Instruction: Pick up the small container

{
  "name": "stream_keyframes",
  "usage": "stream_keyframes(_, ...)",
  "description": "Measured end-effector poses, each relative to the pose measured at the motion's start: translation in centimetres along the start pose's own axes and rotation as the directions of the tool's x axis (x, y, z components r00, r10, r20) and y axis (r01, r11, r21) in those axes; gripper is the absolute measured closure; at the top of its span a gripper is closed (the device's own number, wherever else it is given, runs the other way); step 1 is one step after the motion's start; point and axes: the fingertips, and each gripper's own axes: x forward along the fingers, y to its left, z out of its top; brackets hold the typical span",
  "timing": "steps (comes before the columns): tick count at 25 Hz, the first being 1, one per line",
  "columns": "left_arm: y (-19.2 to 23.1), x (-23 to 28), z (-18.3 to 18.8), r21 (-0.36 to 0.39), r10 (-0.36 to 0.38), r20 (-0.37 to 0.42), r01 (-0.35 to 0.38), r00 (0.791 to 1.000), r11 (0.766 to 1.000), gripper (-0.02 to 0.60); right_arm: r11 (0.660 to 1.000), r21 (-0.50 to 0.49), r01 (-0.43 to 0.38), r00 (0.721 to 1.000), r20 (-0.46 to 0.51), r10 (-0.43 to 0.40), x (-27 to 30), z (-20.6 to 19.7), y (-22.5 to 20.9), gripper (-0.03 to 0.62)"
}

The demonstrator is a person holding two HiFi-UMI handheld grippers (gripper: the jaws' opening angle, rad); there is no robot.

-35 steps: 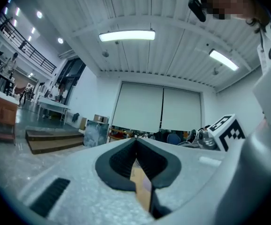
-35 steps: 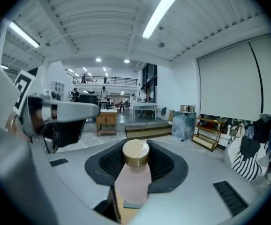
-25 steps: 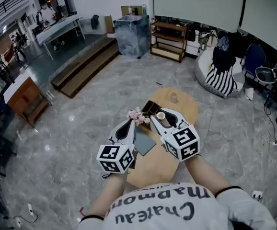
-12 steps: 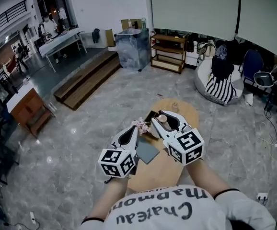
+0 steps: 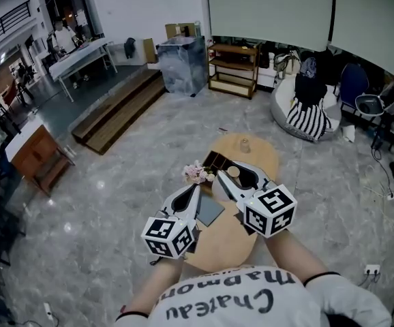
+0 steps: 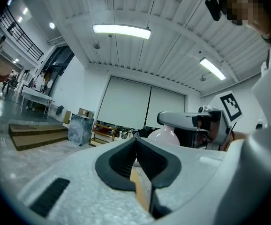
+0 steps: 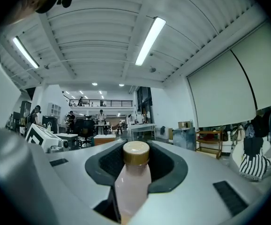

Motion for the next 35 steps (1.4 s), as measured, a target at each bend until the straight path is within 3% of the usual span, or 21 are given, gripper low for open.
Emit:
stream_keyframes(14, -3.0, 0.1, -0.3, -0.009, 0.060, 0.023, -0.059, 0.998, 0.998, 0.566, 1.000, 0.002, -0.021, 0.999, -0.025, 0.021, -3.2, -0.8, -1.8, 0.467)
stream_keyframes(21, -7.4, 1.2, -2.3, 0.027, 0.100, 0.011, -0.101, 0.995, 0.995, 0.566, 0.998, 0.028, -0.058, 0.997, -0.040, 0.059, -7.7, -1.3, -4.7, 0.467)
stream_keyframes(35, -15.1, 1.9, -6.5, -0.027, 0.183, 0.012, -0.182, 0.983, 0.983, 0.566, 0.995, 0.054, -0.083, 0.993, -0.075, 0.087, -15.8, -4.0, -9.7, 0.467)
